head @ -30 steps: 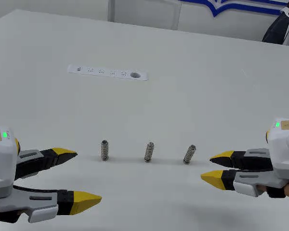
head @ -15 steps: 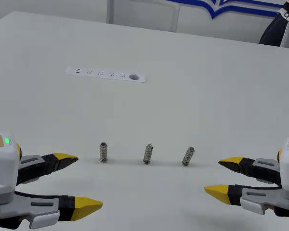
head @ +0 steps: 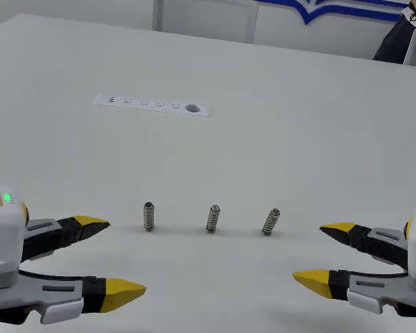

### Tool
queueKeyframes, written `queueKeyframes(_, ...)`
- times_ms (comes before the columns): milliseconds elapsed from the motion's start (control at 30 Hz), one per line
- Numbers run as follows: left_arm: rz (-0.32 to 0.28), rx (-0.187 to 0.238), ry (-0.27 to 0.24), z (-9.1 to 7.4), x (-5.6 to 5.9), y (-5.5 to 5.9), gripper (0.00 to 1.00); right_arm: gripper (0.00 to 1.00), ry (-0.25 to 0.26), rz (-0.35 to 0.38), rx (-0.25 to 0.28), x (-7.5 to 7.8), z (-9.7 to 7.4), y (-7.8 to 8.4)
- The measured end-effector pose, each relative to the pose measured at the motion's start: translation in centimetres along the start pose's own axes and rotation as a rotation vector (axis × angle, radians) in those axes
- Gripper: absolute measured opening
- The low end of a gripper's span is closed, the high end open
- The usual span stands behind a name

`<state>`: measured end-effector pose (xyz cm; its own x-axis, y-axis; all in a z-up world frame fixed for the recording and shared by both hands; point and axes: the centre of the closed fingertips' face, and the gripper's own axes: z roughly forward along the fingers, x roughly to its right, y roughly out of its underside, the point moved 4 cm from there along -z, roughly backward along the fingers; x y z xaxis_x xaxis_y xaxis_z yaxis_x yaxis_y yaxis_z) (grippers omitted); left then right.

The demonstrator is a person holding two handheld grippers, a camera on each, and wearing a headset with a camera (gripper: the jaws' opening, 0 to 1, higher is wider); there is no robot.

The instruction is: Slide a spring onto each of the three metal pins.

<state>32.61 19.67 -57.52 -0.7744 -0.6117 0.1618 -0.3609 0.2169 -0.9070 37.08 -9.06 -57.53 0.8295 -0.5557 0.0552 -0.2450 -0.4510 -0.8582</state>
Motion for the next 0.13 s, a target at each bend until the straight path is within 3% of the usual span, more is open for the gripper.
queueKeyframes(133,0.000,0.002,0.000,0.04,-0.06,-0.05,0.74,0.59,0.005,0.003,0.005,0.10,-0.07,-0.24)
